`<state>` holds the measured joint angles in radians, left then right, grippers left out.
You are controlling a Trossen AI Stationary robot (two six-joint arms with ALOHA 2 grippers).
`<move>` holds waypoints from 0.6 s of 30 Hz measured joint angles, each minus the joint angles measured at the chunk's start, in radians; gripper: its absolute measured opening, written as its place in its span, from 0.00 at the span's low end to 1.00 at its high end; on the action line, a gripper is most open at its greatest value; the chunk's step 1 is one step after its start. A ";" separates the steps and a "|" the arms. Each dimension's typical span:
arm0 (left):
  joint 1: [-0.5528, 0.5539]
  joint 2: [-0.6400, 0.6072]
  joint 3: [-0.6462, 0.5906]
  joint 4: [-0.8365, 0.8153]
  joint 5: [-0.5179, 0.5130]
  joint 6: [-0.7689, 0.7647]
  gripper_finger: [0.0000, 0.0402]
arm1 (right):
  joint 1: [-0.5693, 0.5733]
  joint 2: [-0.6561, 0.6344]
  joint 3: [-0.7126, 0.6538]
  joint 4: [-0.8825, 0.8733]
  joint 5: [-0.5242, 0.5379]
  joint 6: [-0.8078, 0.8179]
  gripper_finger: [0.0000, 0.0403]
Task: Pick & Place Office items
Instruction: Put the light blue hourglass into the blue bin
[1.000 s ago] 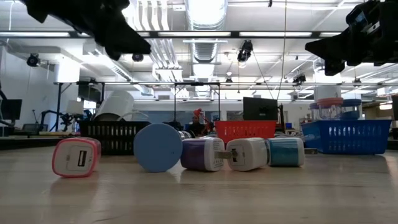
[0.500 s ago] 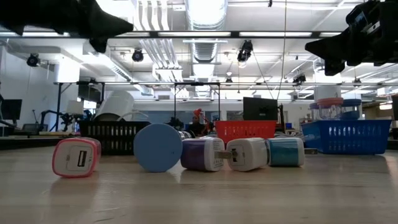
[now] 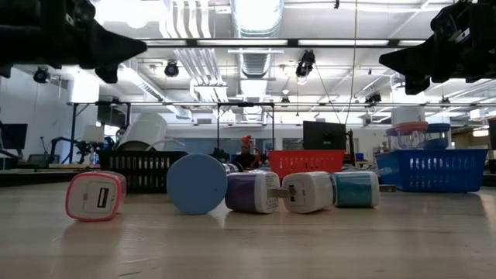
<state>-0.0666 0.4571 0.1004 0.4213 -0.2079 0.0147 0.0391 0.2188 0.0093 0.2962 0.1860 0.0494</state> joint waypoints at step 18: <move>0.000 -0.215 -0.087 -0.145 0.003 -0.003 0.01 | 0.000 0.001 0.000 -0.002 0.000 0.000 0.02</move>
<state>-0.0666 0.2420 0.0136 0.2759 -0.2051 0.0122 0.0391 0.2199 0.0093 0.2947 0.1856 0.0496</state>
